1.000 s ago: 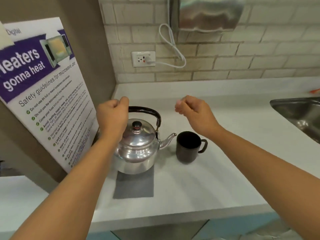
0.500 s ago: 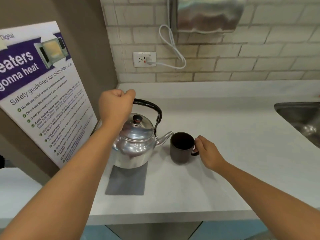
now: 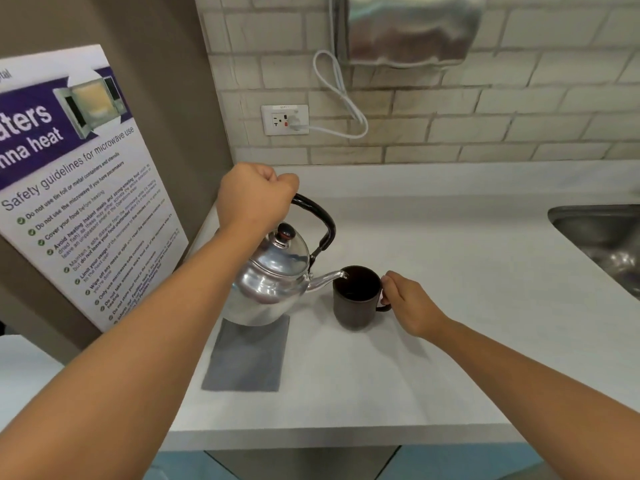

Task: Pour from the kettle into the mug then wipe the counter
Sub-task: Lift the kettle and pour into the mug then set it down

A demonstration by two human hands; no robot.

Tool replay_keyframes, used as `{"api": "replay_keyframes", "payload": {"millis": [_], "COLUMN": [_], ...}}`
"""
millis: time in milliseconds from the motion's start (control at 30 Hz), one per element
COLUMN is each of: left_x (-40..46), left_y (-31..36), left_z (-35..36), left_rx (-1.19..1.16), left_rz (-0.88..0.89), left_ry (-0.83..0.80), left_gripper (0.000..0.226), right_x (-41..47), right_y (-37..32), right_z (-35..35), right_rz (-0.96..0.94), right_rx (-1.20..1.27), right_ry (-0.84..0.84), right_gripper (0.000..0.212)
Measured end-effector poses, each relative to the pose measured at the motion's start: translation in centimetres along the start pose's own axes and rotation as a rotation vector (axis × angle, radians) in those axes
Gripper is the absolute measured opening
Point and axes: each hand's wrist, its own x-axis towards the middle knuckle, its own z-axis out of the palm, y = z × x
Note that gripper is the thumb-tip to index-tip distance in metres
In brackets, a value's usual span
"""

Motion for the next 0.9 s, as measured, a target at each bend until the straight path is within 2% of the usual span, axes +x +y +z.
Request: {"api": "replay_keyframes", "payload": {"millis": [900], "left_x": [1.1], "left_y": [4.1], "left_z": [0.3], "left_rx": [0.344], "left_rz": [0.18], "left_ry": [-0.113], "left_gripper": [0.021], "right_x": [-0.5], "right_y": [-0.4], "right_z": [-0.3], "right_rz": [0.031], "right_rx": [-0.031], "right_ry": [-0.003], "right_gripper": [0.044]}}
